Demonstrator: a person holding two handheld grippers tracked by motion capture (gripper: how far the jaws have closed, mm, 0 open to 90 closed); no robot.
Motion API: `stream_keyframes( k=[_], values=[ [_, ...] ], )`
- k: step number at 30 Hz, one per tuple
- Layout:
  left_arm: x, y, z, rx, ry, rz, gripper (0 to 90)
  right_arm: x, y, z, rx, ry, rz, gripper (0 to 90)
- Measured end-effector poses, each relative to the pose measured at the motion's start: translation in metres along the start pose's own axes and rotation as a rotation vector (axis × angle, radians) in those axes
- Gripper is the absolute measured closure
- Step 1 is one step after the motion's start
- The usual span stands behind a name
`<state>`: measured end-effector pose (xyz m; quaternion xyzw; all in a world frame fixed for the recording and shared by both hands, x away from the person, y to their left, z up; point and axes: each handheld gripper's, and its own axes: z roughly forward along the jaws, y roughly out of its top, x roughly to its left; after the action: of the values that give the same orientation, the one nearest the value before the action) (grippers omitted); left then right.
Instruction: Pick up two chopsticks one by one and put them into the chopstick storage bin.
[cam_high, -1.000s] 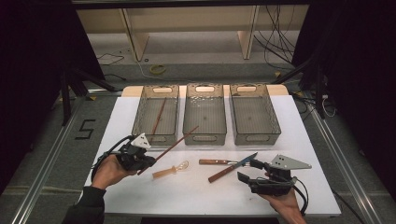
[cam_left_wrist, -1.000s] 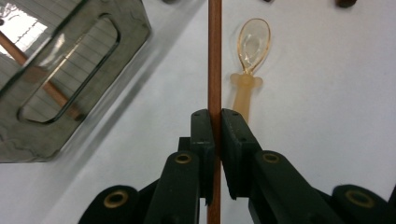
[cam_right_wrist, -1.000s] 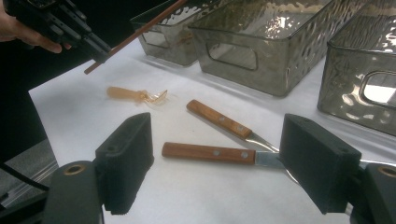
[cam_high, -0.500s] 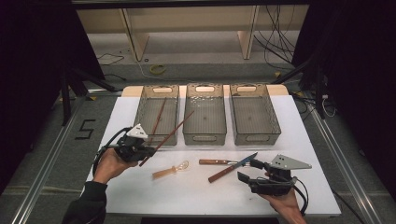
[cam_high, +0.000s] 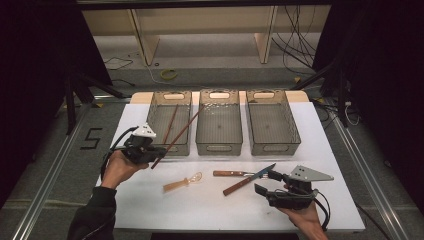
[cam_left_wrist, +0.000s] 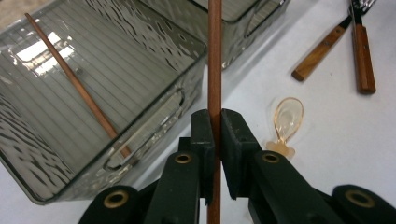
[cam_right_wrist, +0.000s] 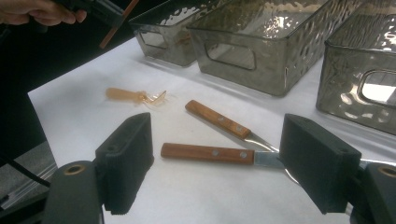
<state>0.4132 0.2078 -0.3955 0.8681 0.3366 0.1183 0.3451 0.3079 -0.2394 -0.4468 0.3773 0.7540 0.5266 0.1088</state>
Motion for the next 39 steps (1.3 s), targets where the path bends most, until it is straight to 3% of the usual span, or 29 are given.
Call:
stream_keyframes(
  k=[10, 16, 25, 39],
  values=[
    [0.016, 0.013, 0.000, -0.032, 0.017, -0.037, 83.2, 0.000, 0.000, 0.000, -0.001, 0.000, 0.001, 26.7],
    [0.033, 0.022, -0.001, -0.045, 0.042, -0.074, 83.2, 0.000, 0.000, 0.000, 0.001, 0.001, 0.001, 26.6],
    [0.052, 0.034, -0.002, -0.069, 0.088, -0.097, 83.2, 0.000, 0.000, 0.000, 0.000, 0.002, 0.002, 26.6],
    [0.076, 0.035, 0.017, -0.063, 0.123, -0.167, 83.2, 0.000, 0.000, 0.000, 0.001, 0.005, 0.003, 26.6]
  ],
)
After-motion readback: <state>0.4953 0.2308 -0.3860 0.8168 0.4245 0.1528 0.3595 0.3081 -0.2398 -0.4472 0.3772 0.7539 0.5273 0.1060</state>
